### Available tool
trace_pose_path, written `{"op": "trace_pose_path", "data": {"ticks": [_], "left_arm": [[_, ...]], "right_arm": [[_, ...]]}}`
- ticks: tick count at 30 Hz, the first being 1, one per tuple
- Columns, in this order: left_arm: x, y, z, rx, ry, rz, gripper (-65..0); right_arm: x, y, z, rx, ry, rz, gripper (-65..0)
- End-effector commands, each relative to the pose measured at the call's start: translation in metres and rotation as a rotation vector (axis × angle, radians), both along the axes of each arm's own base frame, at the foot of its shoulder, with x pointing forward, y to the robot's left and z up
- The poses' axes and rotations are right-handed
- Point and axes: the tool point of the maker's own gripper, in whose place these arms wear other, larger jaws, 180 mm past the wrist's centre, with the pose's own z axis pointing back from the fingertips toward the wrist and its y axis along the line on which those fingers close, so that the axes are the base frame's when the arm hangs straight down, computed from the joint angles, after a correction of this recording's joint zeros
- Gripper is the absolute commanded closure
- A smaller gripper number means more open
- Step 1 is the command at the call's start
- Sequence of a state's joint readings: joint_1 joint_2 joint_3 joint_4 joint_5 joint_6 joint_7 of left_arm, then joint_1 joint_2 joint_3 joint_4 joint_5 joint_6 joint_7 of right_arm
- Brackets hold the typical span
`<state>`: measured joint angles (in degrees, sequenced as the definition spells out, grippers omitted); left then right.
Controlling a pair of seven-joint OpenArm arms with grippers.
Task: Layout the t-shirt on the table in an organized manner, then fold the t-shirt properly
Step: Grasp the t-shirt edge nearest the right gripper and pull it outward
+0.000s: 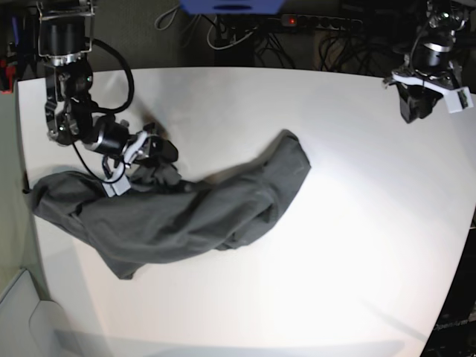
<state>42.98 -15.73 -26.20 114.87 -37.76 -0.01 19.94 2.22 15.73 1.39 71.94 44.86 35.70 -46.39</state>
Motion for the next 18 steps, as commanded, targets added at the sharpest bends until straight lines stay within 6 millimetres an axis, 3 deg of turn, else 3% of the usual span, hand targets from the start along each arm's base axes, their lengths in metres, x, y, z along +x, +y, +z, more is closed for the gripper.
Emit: {"op": "trace_pose_path", "data": {"ticks": [1,6,10,13,17,18], "left_arm": [[0.002,0.002,0.010,0.016,-0.031,-0.005,-19.5],[0.002,0.002,0.010,0.016,-0.031,-0.005,-19.5],[0.003,0.002,0.010,0.016,-0.035,-0.005,-19.5],[0.003,0.002,0.010,0.016,-0.035,-0.004,-19.5],[0.004,0.001,0.010,0.014,-0.035,-0.006,-19.5],[0.004,0.001,0.010,0.014,-0.035,-0.006,-19.5]], "right_arm": [[0.005,-0.009,-0.001,-0.038,0.006,-0.001,-33.1],[0.008,-0.015,-0.009,-0.041,0.035,-0.016,-33.1],[0.005,-0.024,-0.021,-0.149,0.048,0.011,-31.3],[0.000,-0.020,-0.032,-0.214,0.065,0.036,-21.8],[-0.006,-0.018,-0.044,-0.300,0.082,0.069,0.0],[-0.005,-0.018,-0.045,-0.315,0.080,0.074,0.0]]}}
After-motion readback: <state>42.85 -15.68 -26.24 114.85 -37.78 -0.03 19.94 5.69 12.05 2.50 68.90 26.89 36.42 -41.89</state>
